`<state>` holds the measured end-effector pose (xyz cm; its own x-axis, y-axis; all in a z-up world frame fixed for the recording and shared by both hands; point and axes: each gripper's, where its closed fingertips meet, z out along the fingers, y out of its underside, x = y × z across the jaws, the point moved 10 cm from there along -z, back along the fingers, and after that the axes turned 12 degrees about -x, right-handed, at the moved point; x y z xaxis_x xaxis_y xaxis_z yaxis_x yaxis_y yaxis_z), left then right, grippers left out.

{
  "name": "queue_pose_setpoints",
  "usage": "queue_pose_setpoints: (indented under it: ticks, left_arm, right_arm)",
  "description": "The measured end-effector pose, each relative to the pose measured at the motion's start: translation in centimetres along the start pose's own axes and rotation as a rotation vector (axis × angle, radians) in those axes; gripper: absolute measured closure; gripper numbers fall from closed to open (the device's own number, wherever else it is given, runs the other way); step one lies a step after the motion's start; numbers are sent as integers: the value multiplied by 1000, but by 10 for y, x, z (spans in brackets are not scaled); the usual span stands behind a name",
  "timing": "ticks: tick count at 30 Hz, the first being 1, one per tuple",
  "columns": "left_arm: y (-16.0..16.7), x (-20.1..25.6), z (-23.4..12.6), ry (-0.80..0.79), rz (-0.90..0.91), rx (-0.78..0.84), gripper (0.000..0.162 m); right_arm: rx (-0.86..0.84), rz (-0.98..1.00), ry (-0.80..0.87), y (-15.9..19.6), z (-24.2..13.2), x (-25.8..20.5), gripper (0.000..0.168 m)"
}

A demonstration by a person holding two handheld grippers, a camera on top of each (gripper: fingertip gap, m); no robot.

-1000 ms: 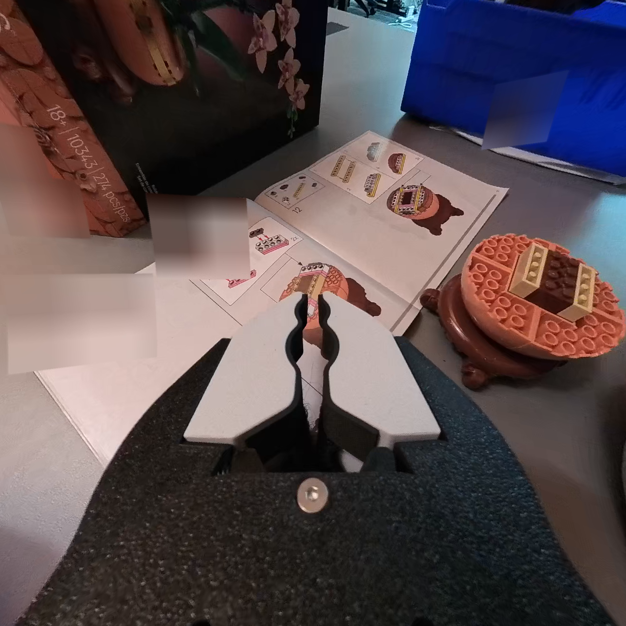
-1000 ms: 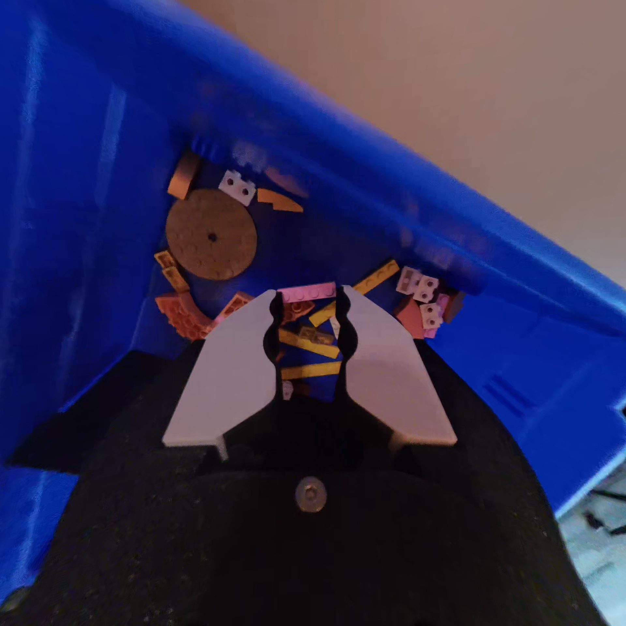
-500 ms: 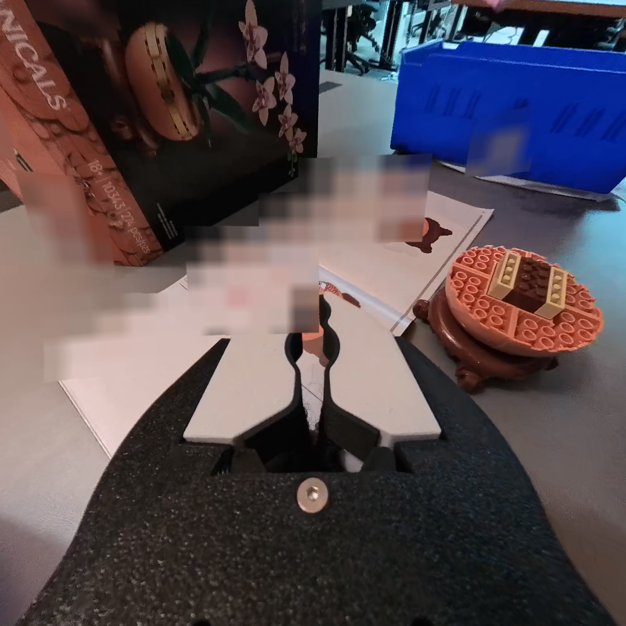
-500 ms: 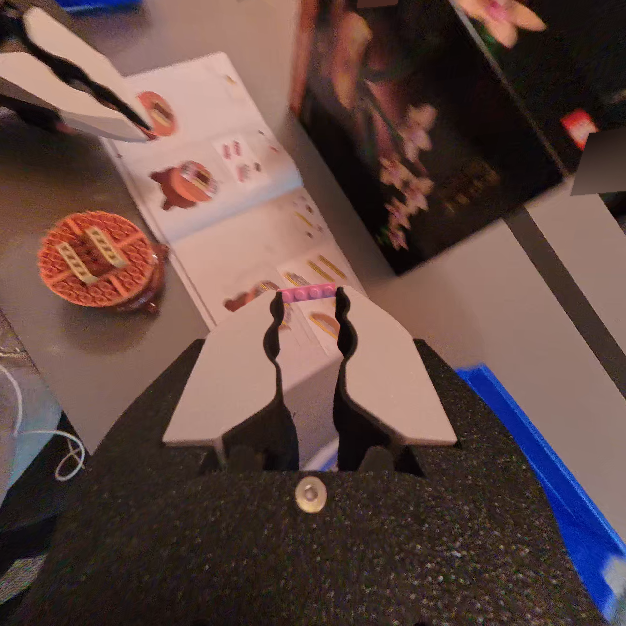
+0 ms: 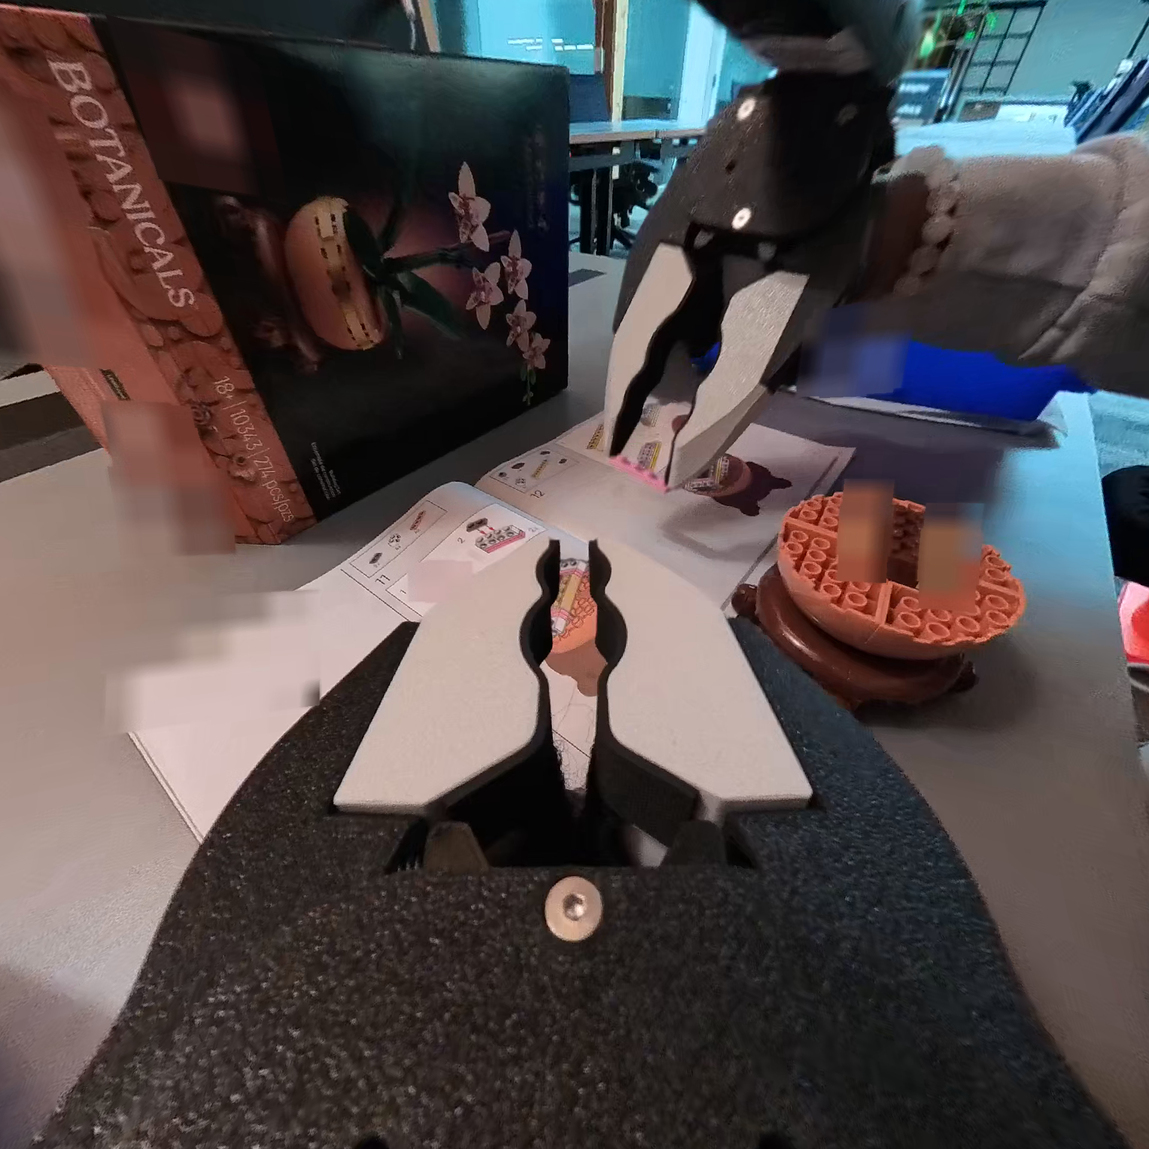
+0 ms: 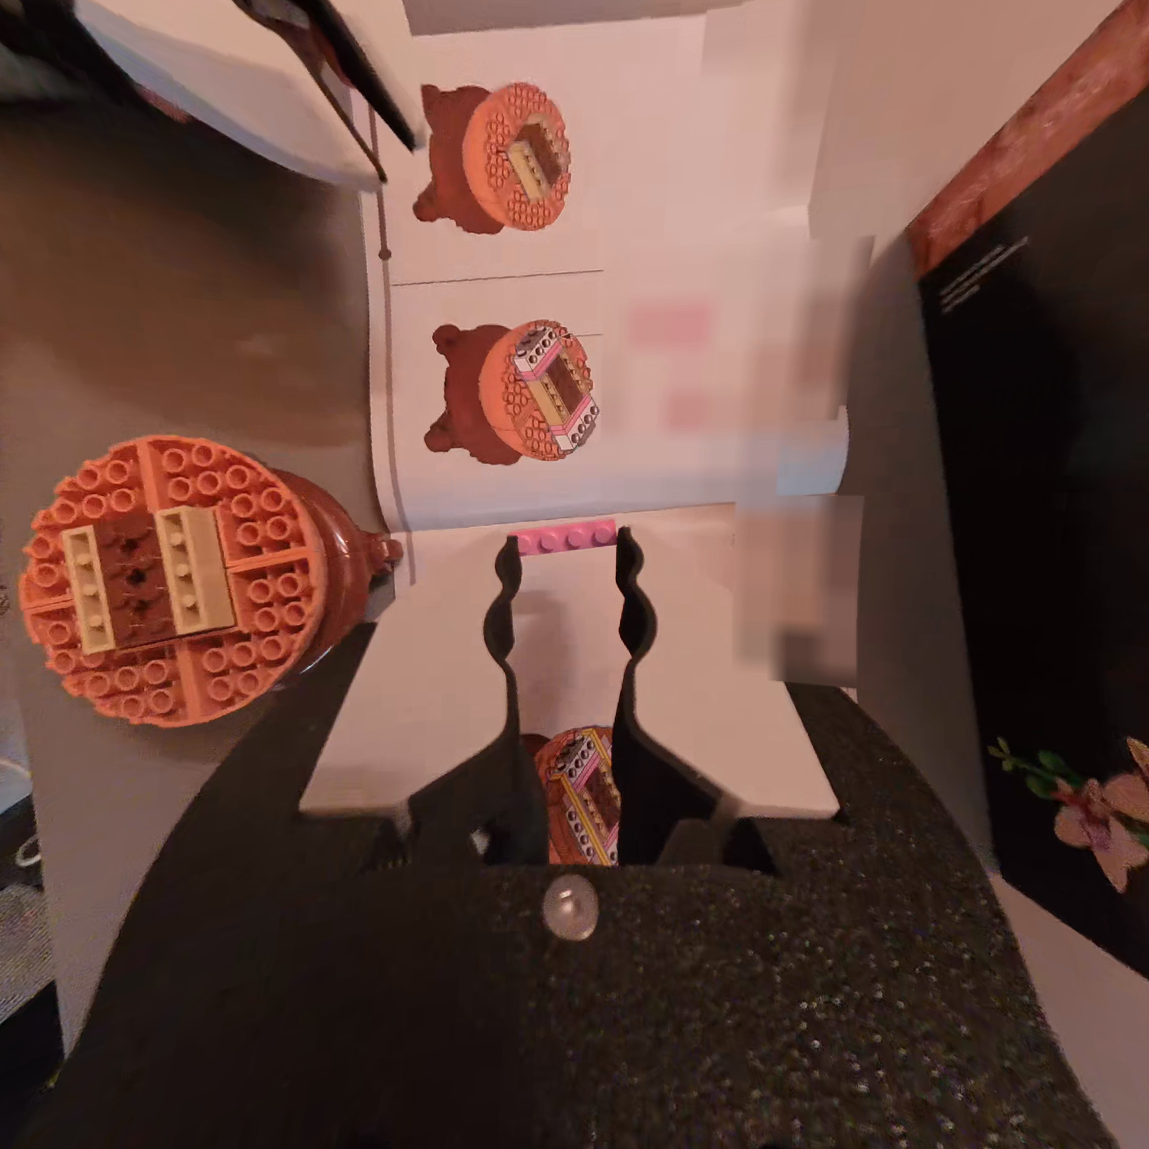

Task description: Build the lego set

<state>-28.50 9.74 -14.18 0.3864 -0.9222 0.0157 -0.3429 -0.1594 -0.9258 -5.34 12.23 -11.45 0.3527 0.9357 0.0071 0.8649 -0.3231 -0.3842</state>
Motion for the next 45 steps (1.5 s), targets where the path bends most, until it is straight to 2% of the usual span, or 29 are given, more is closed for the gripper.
queue_pose_setpoints:
  ticks: [7, 12, 18, 19, 21, 25, 29, 33, 37, 42, 45]
  left_arm:
    - [0, -3, -5, 7, -37, 53, 154]
    - [1, -2, -5, 6, -18, 57, 152]
    - [1, 0, -10, 2, -4, 107, 149]
    - [1, -1, -10, 8, -13, 112, 148]
    - [2, -3, -11, 18, -31, 122, 148]
    - [2, -6, -13, 23, -63, 134, 148]
    - [2, -6, -13, 23, -59, 141, 148]
    - [2, -5, -12, 29, -46, 123, 146]
    - [2, -3, -11, 38, -27, 110, 144]
    - [2, 0, -8, 45, -4, 68, 144]
    - [1, -1, -5, 30, -15, 36, 144]
  right_arm:
    - [25, -90, -38, -35, 14, 12, 138]
    - [10, -126, -91, -69, 48, 20, 138]
    - [-46, -90, -105, -81, 71, 16, 138]
    - [-50, -77, -105, -81, 72, 16, 137]
    - [-48, -50, -113, -81, 73, 16, 125]
    - [-1, -7, -100, -78, 65, 14, 121]
    - [144, 75, -40, -67, 32, 15, 120]
    - [279, 182, 84, -32, -32, 6, 118]
    - [267, 301, 238, 32, -100, -13, 113]
    - [40, 430, 472, 142, -178, -18, 121]
    - [-168, 490, 526, 211, -199, 0, 129]
